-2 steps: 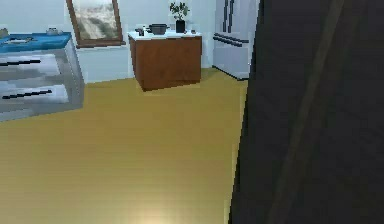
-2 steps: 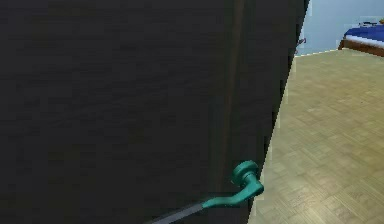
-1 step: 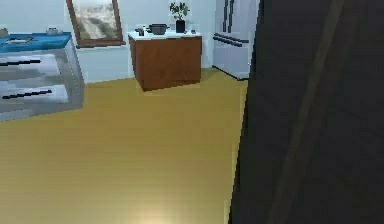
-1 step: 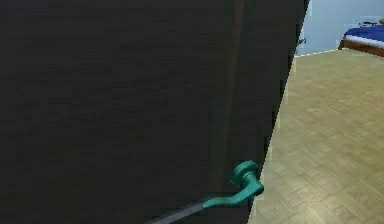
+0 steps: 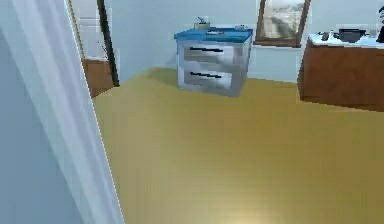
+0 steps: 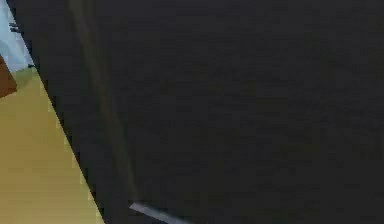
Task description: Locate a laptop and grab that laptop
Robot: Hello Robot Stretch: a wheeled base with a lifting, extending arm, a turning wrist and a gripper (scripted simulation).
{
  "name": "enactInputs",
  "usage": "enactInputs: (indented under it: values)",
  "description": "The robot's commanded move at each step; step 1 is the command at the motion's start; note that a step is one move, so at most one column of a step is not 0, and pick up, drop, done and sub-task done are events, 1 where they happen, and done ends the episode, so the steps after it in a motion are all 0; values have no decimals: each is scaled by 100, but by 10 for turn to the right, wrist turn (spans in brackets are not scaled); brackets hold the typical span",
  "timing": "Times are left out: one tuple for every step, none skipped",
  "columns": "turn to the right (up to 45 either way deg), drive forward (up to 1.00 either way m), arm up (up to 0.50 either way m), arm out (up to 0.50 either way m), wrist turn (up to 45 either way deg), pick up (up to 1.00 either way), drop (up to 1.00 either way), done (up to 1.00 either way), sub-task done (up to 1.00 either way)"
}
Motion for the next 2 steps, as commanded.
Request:
enactInputs:
  values:
    - [-450,0,0,0,0,0,0,0,0]
    - [-450,0,0,0,0,0,0,0,0]
